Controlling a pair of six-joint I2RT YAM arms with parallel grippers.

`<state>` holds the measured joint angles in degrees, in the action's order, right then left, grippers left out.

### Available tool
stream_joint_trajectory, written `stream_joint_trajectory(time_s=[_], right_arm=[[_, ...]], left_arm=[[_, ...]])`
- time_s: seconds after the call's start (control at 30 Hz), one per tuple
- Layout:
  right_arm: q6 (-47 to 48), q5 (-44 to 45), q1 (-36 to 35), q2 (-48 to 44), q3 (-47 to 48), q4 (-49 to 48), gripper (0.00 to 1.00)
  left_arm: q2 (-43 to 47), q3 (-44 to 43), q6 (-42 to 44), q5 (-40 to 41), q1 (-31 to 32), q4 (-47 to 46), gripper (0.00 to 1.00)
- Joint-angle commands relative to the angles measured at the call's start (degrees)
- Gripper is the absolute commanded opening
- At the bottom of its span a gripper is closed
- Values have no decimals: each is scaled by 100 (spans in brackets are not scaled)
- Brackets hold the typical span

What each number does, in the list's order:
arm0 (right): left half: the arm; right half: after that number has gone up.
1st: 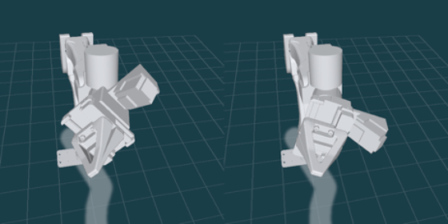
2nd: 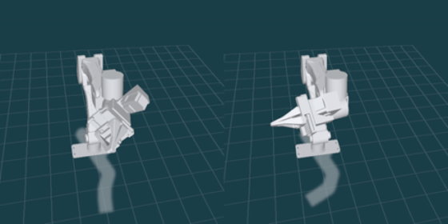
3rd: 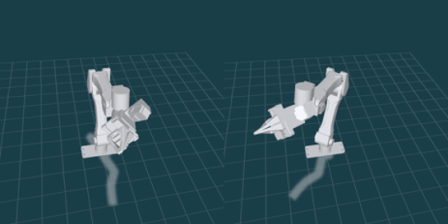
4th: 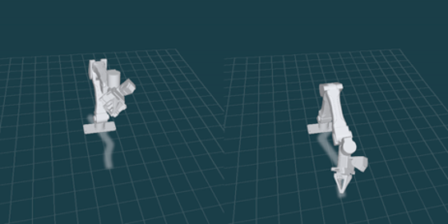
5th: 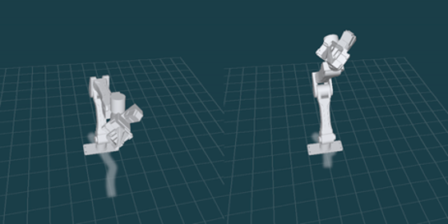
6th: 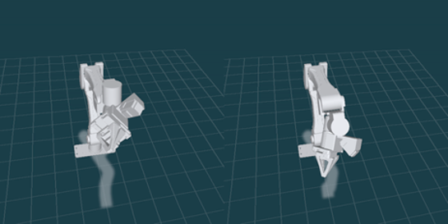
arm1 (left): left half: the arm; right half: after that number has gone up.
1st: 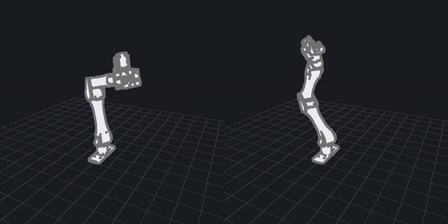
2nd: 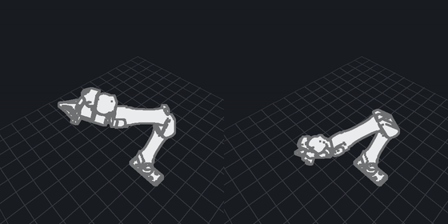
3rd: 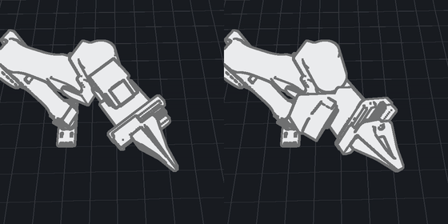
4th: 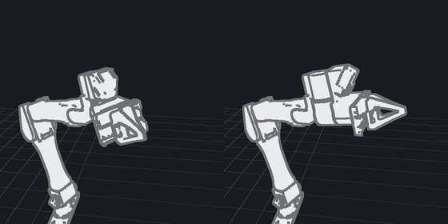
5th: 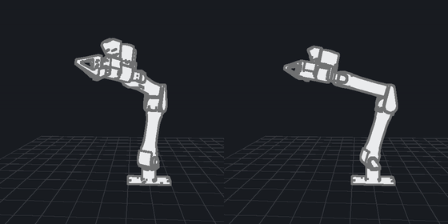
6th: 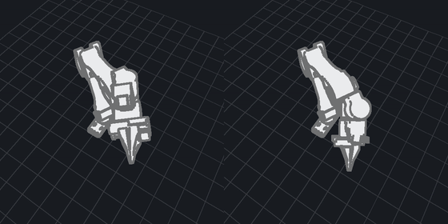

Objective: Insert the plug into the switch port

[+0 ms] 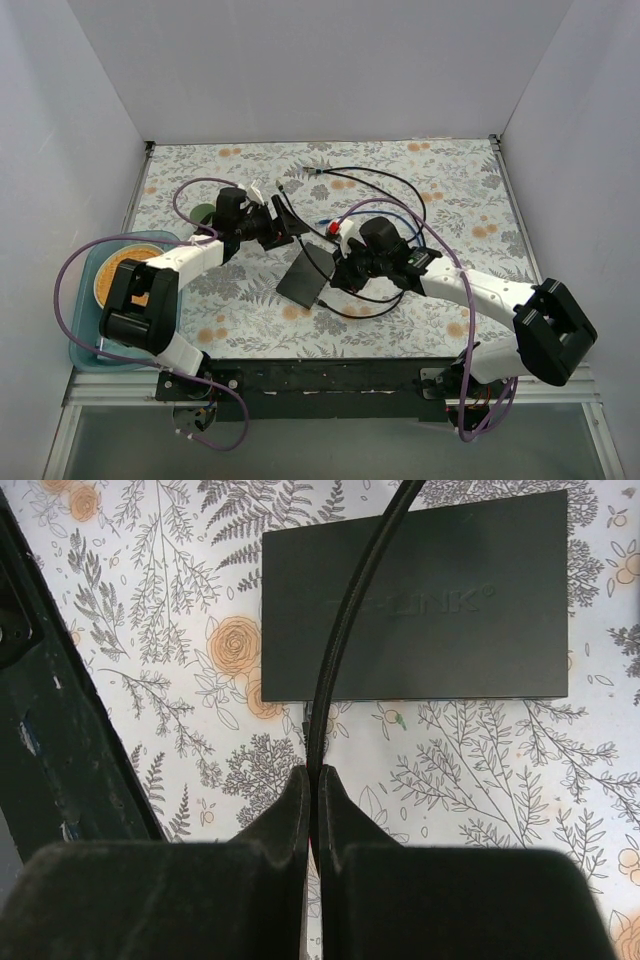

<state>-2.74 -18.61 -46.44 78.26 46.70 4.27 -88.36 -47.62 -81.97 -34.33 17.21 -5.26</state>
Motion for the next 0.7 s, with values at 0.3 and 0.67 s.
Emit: stream_joint_trajectory(time_s=[0.3,0.67], right_arm=[[11,-3,-217,-408,32,-40,1],[-543,832,-287,118,752,-531,60]], left_arm=[[-103,-55,-82,-101,28,-450,0],[732,192,-881,1322,818,-153,0]])
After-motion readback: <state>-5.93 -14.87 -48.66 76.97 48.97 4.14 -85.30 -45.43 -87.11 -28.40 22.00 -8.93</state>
